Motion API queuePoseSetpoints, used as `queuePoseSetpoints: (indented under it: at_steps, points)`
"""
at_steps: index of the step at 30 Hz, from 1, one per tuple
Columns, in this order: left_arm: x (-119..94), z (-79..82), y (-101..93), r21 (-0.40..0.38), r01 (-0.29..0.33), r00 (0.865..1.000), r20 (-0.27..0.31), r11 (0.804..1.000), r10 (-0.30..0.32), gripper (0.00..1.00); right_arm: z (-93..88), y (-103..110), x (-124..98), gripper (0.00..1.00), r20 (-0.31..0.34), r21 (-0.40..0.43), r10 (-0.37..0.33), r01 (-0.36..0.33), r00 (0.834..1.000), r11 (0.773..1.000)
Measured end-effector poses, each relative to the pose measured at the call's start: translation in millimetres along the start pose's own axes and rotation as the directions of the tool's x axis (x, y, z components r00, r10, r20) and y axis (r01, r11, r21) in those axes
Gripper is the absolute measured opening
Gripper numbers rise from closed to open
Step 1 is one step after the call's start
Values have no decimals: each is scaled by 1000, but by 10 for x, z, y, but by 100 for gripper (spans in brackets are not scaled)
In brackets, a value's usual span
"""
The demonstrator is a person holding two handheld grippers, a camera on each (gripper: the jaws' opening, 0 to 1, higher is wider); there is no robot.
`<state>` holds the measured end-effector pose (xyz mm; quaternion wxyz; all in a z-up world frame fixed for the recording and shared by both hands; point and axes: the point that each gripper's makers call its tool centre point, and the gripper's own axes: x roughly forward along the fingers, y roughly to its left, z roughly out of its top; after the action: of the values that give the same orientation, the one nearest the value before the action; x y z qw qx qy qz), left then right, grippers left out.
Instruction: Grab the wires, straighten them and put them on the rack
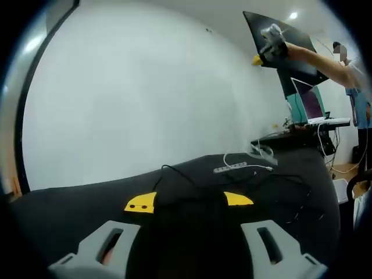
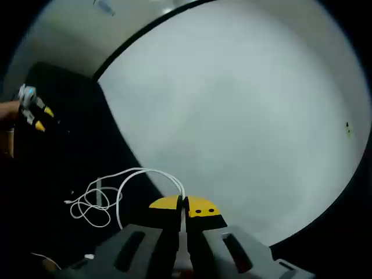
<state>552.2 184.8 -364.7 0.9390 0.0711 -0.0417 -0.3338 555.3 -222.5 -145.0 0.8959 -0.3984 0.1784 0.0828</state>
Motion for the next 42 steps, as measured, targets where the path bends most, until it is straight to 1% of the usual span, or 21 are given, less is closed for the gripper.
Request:
queuePoseSetpoints:
  at_steps: [3,4,7,8,9,11,13,15,17,19,23,25,26,28,30,32,34,36,39,41,42]
  points:
    - [1,-15,4,6,-3,1000,-7,1000,3,41,-904,730,395,3,-230,51,172,-165,958,985]
    - [5,-19,6,7,-5,1000,-10,1000,5,41,-1028,873,460,8,-240,80,204,-190,949,979]
    - [14,-16,1,14,-5,1000,-9,1000,5,41,-1425,1576,527,39,-294,240,422,-362,857,901]
    - [12,-19,-6,15,-5,1000,-11,1000,5,41,-1432,1635,569,40,-274,281,450,-376,850,883]
    - [11,-23,-10,17,-5,1000,-14,1000,6,41,-1369,1625,614,38,-245,268,448,-384,860,884]
    - [9,-28,-6,19,-6,1000,-17,1000,7,41,-1165,1336,713,47,-227,191,322,-282,919,940]
    - [11,-37,-2,24,-8,1000,-21,1000,9,41,-619,1161,624,54,-85,121,225,-214,971,969]
    - [10,-42,-3,27,-7,1000,-25,1000,8,41,-199,1120,586,53,10,156,276,-274,961,949]
    - [11,-38,2,29,-7,1000,-22,1000,7,41,211,1224,511,59,127,199,354,-373,927,906]
    - [11,-31,-1,29,-6,1000,-19,1000,6,41,381,1364,548,50,153,269,409,-436,900,859]
    - [13,-43,8,27,-7,1000,-24,1000,8,40,110,1791,1083,45,33,244,408,-403,912,882]
    - [12,-51,12,26,-10,1000,-28,1000,11,40,-159,2239,1284,45,-15,311,465,-438,885,844]
    - [14,-70,28,27,-14,999,-35,1000,15,39,-345,2359,1411,42,-70,316,460,-418,885,852]
    - [9,-90,36,30,-20,999,-47,999,21,37,-636,2315,1741,29,-126,211,343,-313,931,926]
    - [5,-81,28,30,-19,999,-43,999,20,37,-792,2396,1776,14,-142,278,330,-282,933,918]
    - [2,-67,34,32,-22,999,-37,999,24,36,-874,2452,1886,2,-150,411,395,-306,907,859]
    - [-5,-45,51,29,-27,999,-27,999,28,35,-815,2407,1804,2,-123,371,399,-331,909,868]
    - [-4,-38,81,18,-32,999,-20,999,33,34,-697,2420,1739,9,-68,416,416,-353,907,838]
    - [-3,-28,104,-1,-40,999,-17,999,40,34,-667,2381,1927,19,-74,392,383,-326,921,860]
    - [-4,-46,107,0,-43,999,-22,999,43,34,-805,2498,1968,3,-121,340,432,-371,894,864]
    - [-4,-59,94,5,-43,999,-29,999,43,33,-730,2368,1998,0,-96,329,382,-333,919,884]
